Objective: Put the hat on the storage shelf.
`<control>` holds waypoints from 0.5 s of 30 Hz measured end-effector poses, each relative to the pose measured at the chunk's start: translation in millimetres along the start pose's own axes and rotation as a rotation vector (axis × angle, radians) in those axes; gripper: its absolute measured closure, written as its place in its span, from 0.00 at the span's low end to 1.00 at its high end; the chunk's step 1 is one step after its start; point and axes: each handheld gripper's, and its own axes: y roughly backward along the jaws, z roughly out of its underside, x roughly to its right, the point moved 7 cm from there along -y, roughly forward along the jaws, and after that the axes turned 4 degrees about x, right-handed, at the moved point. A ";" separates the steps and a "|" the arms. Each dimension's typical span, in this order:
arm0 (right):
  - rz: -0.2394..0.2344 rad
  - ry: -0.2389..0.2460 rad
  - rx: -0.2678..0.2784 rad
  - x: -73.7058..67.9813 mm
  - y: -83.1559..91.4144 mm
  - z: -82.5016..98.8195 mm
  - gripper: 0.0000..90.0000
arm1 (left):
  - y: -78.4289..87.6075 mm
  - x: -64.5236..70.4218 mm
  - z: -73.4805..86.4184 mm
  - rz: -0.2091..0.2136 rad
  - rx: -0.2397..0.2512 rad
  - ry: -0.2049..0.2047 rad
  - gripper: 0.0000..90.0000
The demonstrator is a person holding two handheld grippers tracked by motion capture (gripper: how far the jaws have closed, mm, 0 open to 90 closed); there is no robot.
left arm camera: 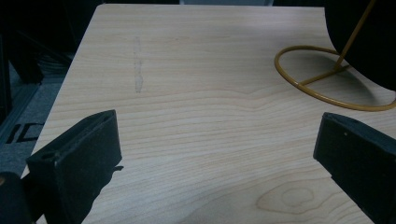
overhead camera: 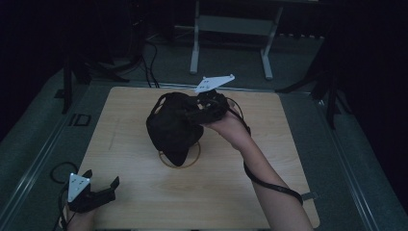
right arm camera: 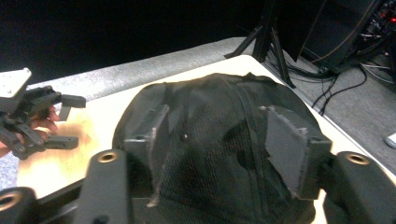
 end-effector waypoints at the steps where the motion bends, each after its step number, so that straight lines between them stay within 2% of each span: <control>1: -0.006 -0.004 -0.001 0.0 0.7 1.0 0.41 | -0.1 0.2 0.0 0.001 -0.001 0.001 0.01; 4: 0.001 -0.004 -0.003 1.8 3.3 3.5 0.32 | -0.5 0.5 0.2 0.001 -0.003 0.000 0.01; 7: 0.005 -0.023 0.018 3.4 6.7 3.7 0.23 | -0.8 0.6 0.4 0.000 -0.003 -0.001 0.01; 10: -0.020 -0.032 0.026 3.7 9.8 5.2 0.15 | -0.6 0.6 0.5 0.000 -0.005 -0.003 0.01; 15: -0.037 -0.035 0.025 3.6 12.8 10.5 0.14 | -0.5 0.6 0.4 0.000 -0.004 0.000 0.01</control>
